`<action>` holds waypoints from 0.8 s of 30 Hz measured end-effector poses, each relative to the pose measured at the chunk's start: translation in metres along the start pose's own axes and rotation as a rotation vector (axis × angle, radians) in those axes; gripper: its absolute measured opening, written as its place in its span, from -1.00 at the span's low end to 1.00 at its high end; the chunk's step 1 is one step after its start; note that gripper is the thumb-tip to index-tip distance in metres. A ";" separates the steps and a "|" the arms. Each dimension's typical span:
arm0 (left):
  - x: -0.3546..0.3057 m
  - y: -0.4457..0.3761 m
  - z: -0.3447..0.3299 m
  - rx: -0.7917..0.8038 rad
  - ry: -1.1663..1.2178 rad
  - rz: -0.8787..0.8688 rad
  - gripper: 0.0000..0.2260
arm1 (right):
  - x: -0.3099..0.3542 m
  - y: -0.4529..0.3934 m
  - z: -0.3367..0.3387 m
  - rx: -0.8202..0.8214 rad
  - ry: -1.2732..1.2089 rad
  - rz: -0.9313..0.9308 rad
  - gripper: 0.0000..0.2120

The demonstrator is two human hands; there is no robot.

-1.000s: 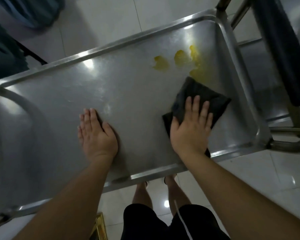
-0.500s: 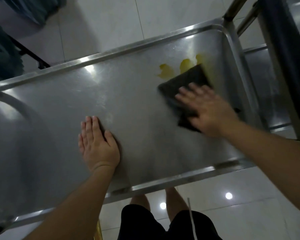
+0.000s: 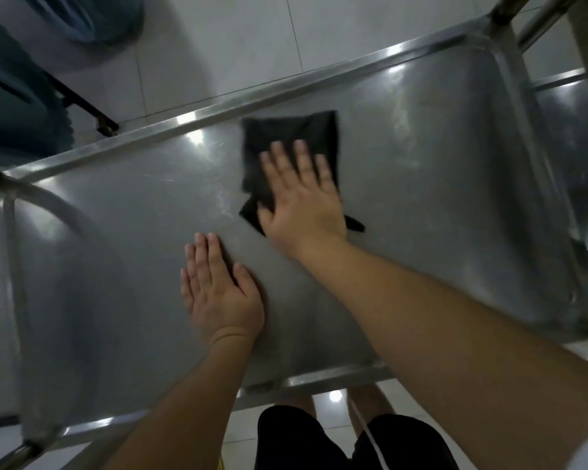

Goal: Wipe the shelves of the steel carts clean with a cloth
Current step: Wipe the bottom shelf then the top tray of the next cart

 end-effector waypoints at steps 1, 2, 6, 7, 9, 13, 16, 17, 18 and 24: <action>0.000 0.000 0.000 0.007 0.000 0.002 -0.39 | 0.011 -0.004 0.000 0.052 0.031 0.172 -0.28; 0.000 0.000 0.001 0.015 -0.001 0.001 -0.39 | 0.014 -0.011 0.002 0.095 0.057 0.310 -0.30; 0.000 0.000 0.001 -0.005 0.008 -0.001 -0.39 | -0.026 -0.044 0.018 0.149 0.125 0.525 -0.31; -0.001 0.000 0.001 -0.013 0.007 -0.002 -0.39 | -0.048 -0.054 0.023 0.147 0.125 0.497 -0.28; -0.002 0.000 0.000 -0.020 0.005 -0.004 -0.39 | -0.103 -0.077 0.037 0.105 0.088 0.353 -0.26; -0.002 0.001 -0.001 -0.023 0.004 0.000 -0.40 | -0.222 -0.102 0.061 -0.062 0.022 -0.230 -0.30; -0.001 0.001 -0.002 -0.032 0.005 -0.002 -0.40 | -0.222 -0.099 0.057 -0.129 0.001 -0.568 -0.29; -0.001 0.000 -0.003 -0.037 0.005 -0.002 -0.40 | -0.204 -0.101 0.054 -0.144 -0.035 -0.663 -0.28; -0.001 0.000 -0.003 -0.038 0.006 -0.002 -0.40 | -0.180 -0.104 0.052 -0.151 -0.079 -0.743 -0.27; -0.001 0.002 -0.002 -0.008 -0.005 -0.004 -0.40 | -0.001 -0.090 0.023 -0.009 -0.007 -0.195 -0.23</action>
Point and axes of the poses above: each hand's wrist, its own y-axis away from the middle knuckle, its own z-axis out of the back of the hand, x = y × z, the point moved 2 cm from there along -y, towards the middle knuckle, and after that the axes turned 14 degrees about -z, right-handed, at the moved point
